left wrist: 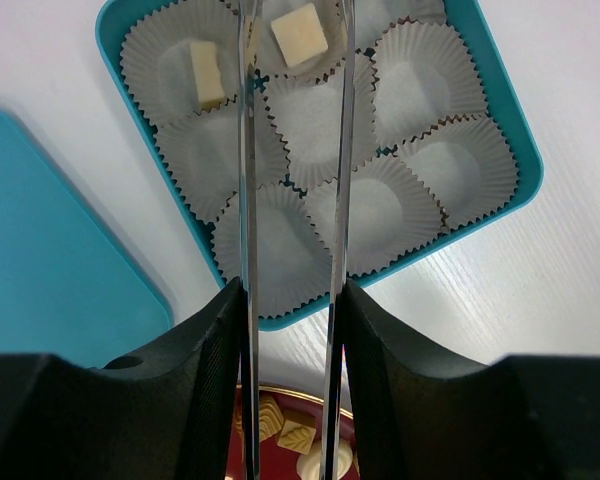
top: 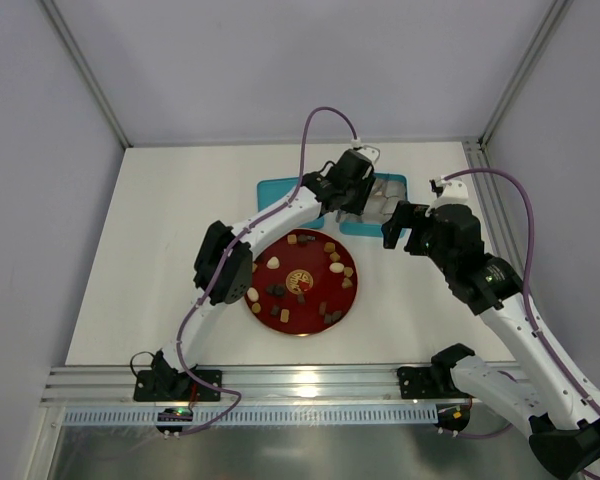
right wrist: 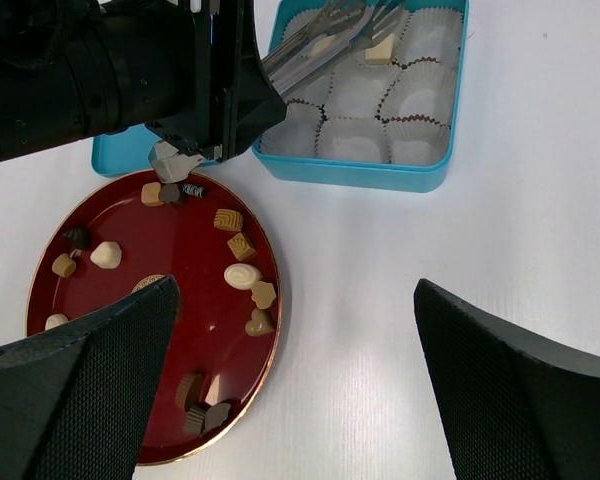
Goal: Pack the chocolate
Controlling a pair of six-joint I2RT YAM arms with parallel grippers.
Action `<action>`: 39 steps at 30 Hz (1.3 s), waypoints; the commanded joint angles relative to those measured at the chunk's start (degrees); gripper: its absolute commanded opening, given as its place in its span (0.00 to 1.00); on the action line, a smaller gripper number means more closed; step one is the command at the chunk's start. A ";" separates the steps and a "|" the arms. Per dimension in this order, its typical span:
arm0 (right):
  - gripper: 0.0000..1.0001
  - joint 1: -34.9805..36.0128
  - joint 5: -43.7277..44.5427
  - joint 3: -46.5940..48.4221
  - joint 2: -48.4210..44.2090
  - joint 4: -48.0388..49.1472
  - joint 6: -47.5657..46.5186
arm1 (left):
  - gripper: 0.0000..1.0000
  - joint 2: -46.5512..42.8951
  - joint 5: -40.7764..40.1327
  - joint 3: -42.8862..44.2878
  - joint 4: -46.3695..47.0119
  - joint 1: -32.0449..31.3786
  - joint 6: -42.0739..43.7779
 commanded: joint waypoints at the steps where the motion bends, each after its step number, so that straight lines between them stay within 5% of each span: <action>1: 1.00 -0.23 0.63 0.60 -0.85 1.03 -0.71 | 0.41 -2.16 -1.02 2.91 2.17 -0.19 1.05; 12: 1.00 -0.32 0.80 1.13 -0.68 1.11 -0.63 | 0.40 -9.54 -0.40 -0.16 1.64 -0.37 -0.10; 21: 1.00 -0.23 0.89 0.78 -0.68 1.47 -0.45 | 0.38 -22.62 -1.28 -12.64 0.32 -0.46 -3.87; 39: 1.00 -0.41 -0.34 -1.68 -0.85 2.08 0.08 | 0.38 -46.63 -3.30 -35.57 -19.71 -3.44 -7.48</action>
